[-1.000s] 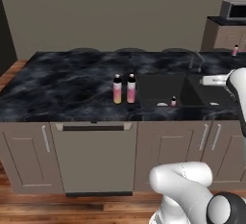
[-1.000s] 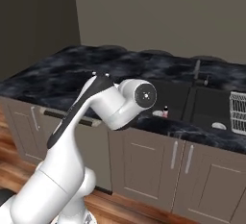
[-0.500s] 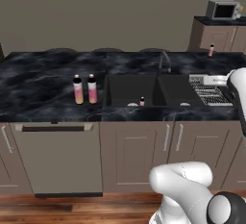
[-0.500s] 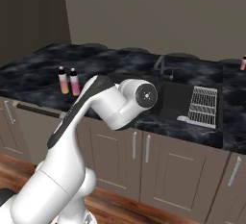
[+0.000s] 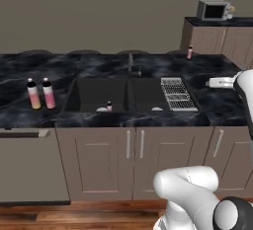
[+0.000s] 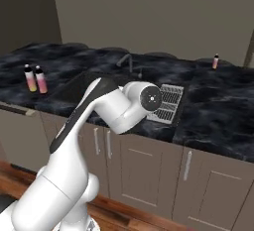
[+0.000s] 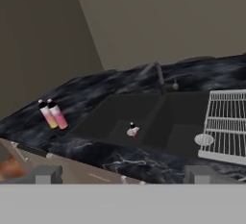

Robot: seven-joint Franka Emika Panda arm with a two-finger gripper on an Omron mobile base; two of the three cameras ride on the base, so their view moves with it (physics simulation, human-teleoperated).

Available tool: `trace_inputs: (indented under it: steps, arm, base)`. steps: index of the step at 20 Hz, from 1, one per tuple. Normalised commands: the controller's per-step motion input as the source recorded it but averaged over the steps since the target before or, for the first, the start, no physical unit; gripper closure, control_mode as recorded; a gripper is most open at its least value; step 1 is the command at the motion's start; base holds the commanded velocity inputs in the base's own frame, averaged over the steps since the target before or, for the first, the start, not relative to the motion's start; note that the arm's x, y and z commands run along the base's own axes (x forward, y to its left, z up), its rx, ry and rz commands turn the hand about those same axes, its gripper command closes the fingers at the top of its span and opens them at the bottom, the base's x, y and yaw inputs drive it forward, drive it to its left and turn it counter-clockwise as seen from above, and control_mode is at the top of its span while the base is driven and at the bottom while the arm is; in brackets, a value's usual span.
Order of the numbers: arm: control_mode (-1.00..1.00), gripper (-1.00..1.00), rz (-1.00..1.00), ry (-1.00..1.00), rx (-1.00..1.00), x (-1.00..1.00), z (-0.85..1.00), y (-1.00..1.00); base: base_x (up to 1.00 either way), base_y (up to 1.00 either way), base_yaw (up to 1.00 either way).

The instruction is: Place the large bottle from the dining counter next to the other large bottle outside the sink, and place the small bottle from the dining counter next to the other small bottle inside the sink.

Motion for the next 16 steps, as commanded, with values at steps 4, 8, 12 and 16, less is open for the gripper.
trace_inputs:
  steps: [4, 8, 12, 16]
  arm:
    - [1.0, -1.0, 0.0, 0.0, 0.0, 0.0, 0.0, 0.0]
    - [1.0, -1.0, 0.0, 0.0, 0.0, 0.0, 0.0, 0.0]
    - [1.0, -1.0, 0.0, 0.0, 0.0, 0.0, 0.0, 0.0]
    - [1.0, -1.0, 0.0, 0.0, 0.0, 0.0, 0.0, 0.0]
  base:
    - [0.19, -0.92, 0.0]
    - [0.14, -0.9, 0.0]
    - [0.14, -0.88, 0.0]
    - [0.12, -0.88, 0.0]
